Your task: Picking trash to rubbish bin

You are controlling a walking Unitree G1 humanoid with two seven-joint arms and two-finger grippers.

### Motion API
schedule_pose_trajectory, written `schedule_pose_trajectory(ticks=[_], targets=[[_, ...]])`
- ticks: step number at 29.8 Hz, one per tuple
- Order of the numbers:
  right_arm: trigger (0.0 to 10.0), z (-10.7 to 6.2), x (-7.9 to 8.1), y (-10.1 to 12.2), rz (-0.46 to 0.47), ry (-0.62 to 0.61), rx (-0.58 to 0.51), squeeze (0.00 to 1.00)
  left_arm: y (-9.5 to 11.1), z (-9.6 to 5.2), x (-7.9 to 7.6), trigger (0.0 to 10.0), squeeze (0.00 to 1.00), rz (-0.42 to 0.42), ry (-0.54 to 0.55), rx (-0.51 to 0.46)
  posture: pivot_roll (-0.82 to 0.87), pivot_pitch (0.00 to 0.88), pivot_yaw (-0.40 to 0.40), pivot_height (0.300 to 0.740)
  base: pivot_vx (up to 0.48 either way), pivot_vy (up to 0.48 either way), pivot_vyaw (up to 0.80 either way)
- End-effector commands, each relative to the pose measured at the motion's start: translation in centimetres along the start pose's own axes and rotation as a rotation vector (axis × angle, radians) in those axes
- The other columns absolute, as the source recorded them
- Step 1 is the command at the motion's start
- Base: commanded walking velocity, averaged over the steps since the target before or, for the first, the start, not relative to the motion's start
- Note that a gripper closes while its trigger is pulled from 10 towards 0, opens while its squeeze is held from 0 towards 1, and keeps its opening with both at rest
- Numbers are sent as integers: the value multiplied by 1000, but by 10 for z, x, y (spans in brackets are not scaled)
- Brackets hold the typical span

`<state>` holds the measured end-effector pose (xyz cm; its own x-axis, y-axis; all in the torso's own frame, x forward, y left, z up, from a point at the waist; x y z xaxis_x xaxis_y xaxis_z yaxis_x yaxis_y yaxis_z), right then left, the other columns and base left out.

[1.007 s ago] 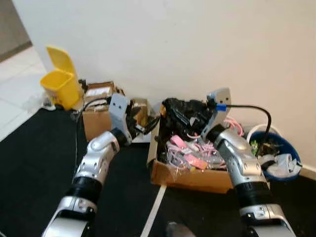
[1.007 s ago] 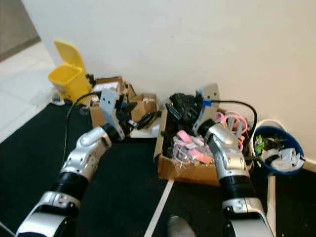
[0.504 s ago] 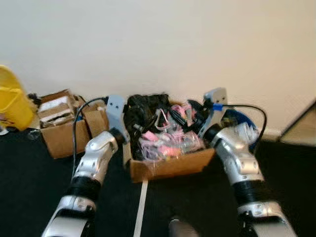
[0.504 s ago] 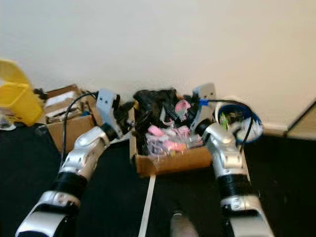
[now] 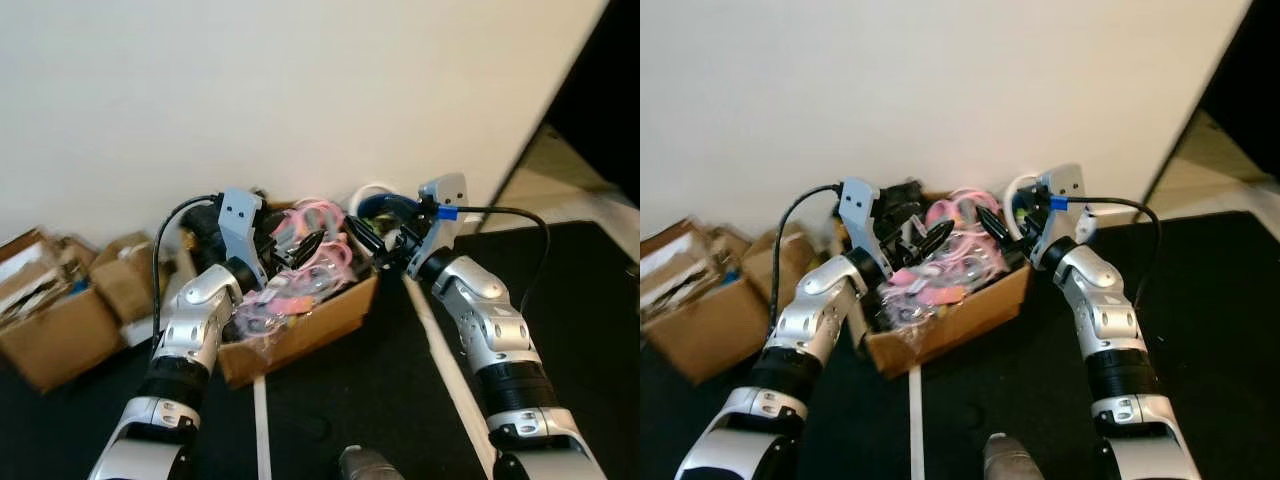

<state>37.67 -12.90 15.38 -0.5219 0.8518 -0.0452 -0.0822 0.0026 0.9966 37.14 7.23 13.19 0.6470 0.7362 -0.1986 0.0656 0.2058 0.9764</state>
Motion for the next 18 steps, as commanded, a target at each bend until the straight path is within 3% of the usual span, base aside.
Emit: schedule_pose_trajectory(ticks=[1,18], targets=[[10000,1,6,-4,14,18,8,0,-9,-4,1,10000,0,-12,7,24,-86,0,28,740,0,0,-800],[10000,1,6,-5,18,18,7,0,-9,-3,1,10000,0,-13,6,23,-87,0,27,740,0,0,-800]])
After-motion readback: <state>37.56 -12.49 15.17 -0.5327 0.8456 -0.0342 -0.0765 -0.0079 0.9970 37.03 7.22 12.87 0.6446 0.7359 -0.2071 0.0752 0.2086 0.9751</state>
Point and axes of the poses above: a point about 5 cm out from each wrist's last joint towards the gripper, its own z axis pointing out of the wrist towards the gripper, its own y axis along the axis of the wrist's last joint, x = y × z, the point moved 5 cm from there along z, pointing out of the wrist towards the gripper, and after that the axes turned 5 degrees about -z, right-handed, at the moved point
